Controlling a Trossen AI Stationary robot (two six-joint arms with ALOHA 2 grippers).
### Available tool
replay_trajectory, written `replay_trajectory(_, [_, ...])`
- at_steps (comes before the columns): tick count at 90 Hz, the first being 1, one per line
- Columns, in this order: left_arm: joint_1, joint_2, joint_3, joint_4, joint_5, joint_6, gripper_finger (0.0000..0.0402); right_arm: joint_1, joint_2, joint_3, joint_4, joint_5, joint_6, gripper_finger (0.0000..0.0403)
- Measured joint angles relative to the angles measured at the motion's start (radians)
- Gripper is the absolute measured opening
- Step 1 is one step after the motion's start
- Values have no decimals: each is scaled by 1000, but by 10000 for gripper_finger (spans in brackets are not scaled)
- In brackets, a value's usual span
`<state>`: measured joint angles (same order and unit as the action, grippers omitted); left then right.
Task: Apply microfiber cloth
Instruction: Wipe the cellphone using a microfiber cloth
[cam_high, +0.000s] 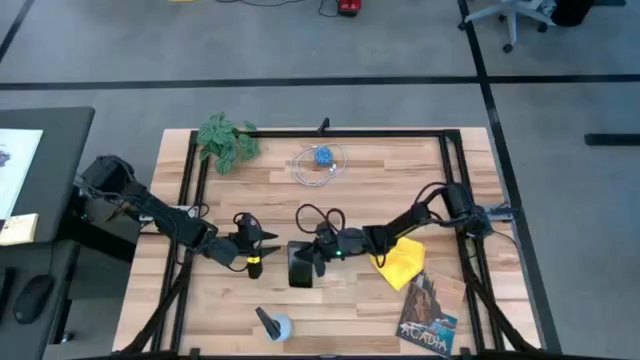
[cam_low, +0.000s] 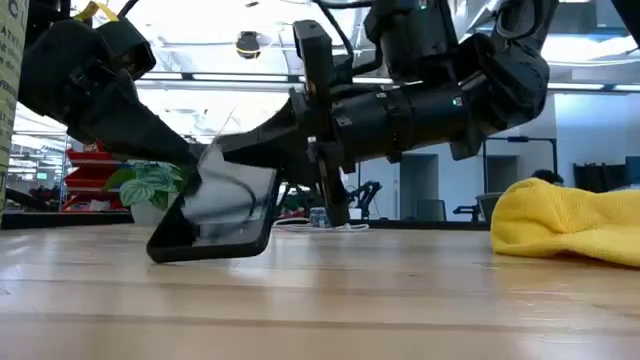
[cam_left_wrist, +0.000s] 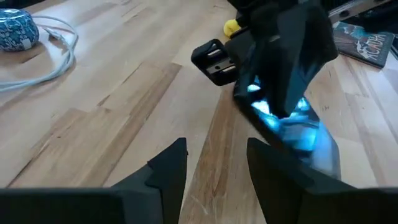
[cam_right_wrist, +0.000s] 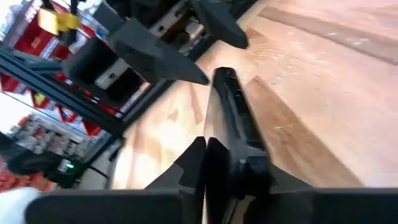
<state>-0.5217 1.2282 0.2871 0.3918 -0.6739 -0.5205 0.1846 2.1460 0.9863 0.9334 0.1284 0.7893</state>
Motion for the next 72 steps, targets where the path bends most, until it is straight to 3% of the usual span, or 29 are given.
replay_trajectory(40, [0,0,0,-9,2,-18,143,-62,3,-2,-91,8,-143,208])
replay_trajectory(57, [0,0,0,-14,4,-26,143,-89,-20,-3,-139,43,-171,223])
replay_trajectory(72, [0,0,0,-14,4,-26,143,-101,-114,-3,-298,145,-236,221])
